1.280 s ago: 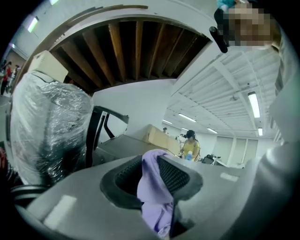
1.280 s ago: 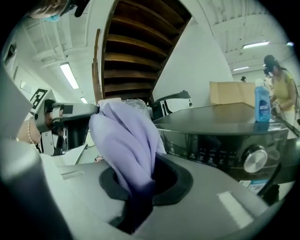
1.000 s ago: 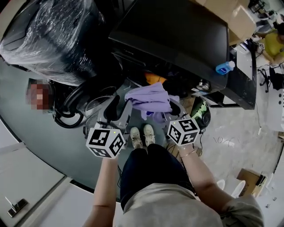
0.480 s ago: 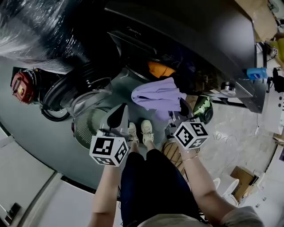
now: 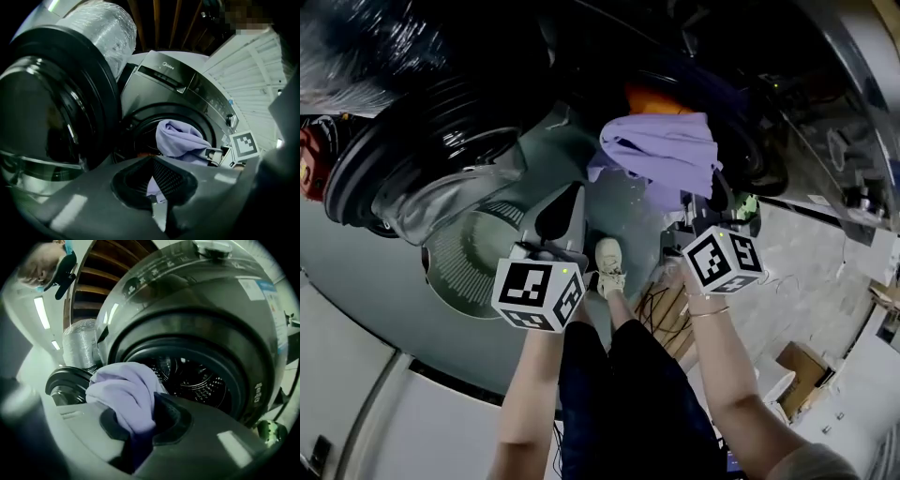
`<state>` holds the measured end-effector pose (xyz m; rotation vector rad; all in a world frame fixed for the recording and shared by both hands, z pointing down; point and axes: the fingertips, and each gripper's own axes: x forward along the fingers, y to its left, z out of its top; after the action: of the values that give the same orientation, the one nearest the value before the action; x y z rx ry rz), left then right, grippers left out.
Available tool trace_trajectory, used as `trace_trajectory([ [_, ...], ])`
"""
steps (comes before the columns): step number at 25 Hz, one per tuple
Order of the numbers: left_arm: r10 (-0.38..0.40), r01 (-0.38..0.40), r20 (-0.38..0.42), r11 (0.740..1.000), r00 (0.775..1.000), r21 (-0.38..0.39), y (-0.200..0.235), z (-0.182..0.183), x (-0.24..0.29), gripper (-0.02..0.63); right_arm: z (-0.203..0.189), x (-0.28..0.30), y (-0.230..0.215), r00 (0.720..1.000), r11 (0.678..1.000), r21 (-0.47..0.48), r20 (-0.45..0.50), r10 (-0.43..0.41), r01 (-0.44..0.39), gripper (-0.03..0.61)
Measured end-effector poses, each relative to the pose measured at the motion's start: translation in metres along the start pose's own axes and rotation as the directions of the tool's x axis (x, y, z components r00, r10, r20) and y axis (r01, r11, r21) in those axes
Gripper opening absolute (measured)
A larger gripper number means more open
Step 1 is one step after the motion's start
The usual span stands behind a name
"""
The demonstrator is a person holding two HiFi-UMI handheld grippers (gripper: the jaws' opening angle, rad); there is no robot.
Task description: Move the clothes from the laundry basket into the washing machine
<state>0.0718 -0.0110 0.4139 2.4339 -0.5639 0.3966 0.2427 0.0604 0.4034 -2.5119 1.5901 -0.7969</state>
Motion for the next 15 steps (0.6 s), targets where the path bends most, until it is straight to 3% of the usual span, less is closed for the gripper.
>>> trace_trajectory([
  [9,-0.007,0.008,0.026,1.000,1.000,-0.027,0.037,-0.043,0.061,0.006,-0.051,0.065,-0.032,0.999,0.999,0.009,-0.015,-0.041,0.042,0.074],
  [15,-0.024,0.024,0.035,0.999,0.999,-0.025,0.050,-0.067,0.091,0.006,-0.054,0.101,-0.053,0.998,0.998,0.029,0.042,-0.048,0.047,0.072],
])
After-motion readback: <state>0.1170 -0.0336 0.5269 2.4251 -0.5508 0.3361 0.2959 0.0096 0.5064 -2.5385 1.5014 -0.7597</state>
